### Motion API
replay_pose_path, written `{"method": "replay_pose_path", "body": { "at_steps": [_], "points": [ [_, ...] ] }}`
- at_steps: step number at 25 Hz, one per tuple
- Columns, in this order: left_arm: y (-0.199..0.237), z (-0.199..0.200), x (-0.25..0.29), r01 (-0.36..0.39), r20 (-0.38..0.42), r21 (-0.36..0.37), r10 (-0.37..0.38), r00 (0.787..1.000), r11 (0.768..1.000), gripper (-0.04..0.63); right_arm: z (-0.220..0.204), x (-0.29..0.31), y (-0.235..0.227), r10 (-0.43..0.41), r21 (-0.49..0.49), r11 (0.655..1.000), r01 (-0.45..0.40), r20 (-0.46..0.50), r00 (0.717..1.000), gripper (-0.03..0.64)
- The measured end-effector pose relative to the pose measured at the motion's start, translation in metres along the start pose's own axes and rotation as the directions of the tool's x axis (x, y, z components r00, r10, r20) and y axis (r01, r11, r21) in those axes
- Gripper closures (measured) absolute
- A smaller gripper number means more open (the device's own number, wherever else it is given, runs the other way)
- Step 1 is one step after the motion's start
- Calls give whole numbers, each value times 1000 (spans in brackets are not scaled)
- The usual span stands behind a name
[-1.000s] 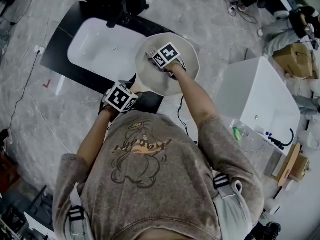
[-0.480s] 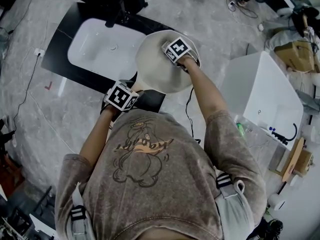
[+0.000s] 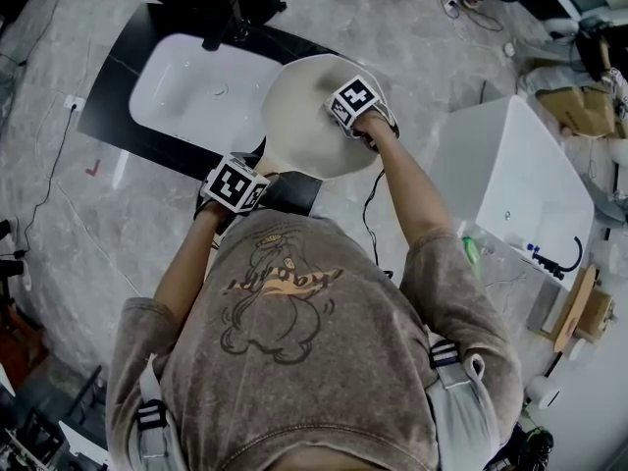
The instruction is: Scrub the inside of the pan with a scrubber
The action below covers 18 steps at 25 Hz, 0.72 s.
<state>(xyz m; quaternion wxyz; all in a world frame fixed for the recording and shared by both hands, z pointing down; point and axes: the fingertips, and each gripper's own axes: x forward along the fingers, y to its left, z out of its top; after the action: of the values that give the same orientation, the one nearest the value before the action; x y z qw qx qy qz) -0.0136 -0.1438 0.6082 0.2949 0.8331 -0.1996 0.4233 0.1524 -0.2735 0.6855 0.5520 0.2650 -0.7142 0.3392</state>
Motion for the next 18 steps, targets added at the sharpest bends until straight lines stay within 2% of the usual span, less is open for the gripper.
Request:
{"method": "replay_pose_path", "body": {
  "at_steps": [5,8,11,18],
  "points": [
    [1,0,0,-3,-4,2,3,1000,1000,368,-14,2,22,69,12,998,-68,-16,998,537],
    [1,0,0,-8,-8,0,8,1000,1000,368,-21,6,49,183,27,983,-182,-30,983,537],
    [2,-1,0,-12,-11,-4,12,1000,1000,368,-19,10,74,284,53,957,-284,8,959,538],
    [2,-1,0,-16,-15,-1,16,1000,1000,368,0,15,101,353,64,932,-358,81,932,539]
  ]
}}
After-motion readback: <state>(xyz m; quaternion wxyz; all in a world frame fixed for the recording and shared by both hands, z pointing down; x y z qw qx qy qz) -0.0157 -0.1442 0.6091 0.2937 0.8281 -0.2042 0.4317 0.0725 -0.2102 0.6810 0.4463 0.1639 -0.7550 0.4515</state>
